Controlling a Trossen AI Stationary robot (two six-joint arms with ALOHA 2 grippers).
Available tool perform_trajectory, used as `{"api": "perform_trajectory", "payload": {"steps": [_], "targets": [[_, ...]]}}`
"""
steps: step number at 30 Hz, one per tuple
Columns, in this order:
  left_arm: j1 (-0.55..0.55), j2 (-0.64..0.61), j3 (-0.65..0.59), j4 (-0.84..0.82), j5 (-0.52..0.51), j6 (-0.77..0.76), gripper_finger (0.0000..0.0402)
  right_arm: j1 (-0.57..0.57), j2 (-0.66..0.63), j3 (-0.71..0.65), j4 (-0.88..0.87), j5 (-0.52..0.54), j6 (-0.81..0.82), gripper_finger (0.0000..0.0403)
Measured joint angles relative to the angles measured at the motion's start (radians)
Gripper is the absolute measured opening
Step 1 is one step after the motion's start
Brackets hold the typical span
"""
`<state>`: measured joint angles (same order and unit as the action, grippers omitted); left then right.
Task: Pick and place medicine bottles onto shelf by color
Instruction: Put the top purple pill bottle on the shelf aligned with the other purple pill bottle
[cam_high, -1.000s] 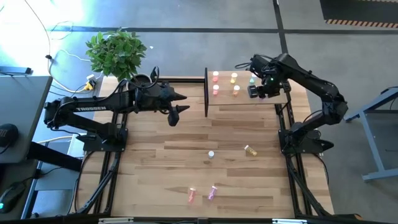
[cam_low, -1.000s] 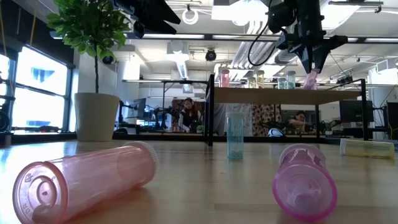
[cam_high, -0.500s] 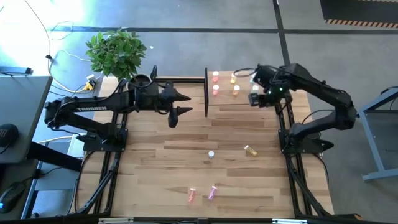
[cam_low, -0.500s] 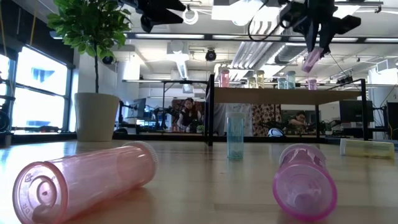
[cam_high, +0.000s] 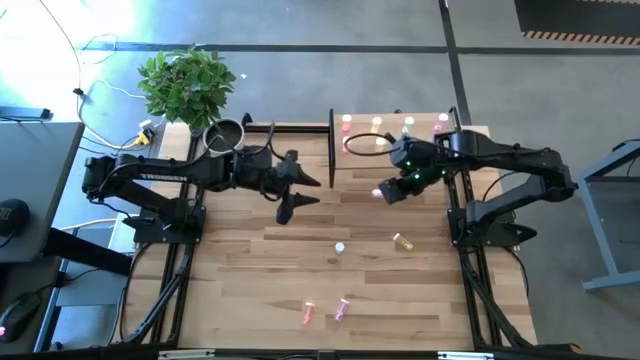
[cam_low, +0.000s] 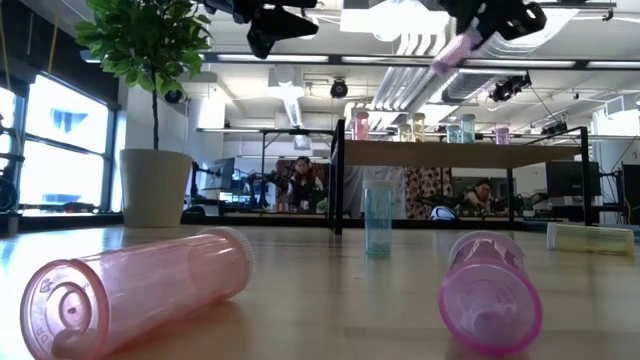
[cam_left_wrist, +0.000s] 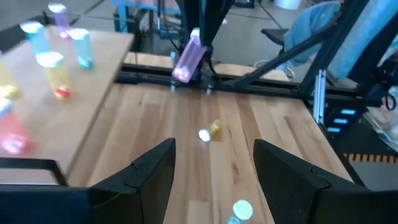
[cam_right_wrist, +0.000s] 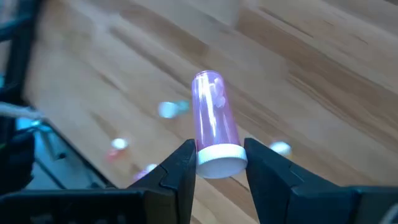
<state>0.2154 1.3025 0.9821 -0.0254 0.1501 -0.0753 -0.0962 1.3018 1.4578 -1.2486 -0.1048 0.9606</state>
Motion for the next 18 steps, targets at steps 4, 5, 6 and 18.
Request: {"api": "perform_trajectory", "payload": {"steps": [4, 5, 6, 18], "targets": [[-0.025, 0.038, 0.000, 0.045, 0.001, -0.025, 0.0207, 0.050, 0.000, 0.000, 0.097, 0.025, -0.039, 0.0114], [-0.030, 0.046, 0.000, 0.056, 0.001, -0.028, 0.0207, 0.058, 0.001, 0.000, 0.120, 0.026, -0.045, 0.0114], [-0.035, 0.053, 0.000, 0.065, 0.000, -0.028, 0.0207, 0.065, 0.004, 0.000, 0.142, 0.025, -0.052, 0.0114], [-0.053, 0.121, 0.000, 0.191, 0.000, -0.071, 0.0207, 0.112, 0.064, 0.001, 0.361, 0.021, -0.157, 0.0114]]}}
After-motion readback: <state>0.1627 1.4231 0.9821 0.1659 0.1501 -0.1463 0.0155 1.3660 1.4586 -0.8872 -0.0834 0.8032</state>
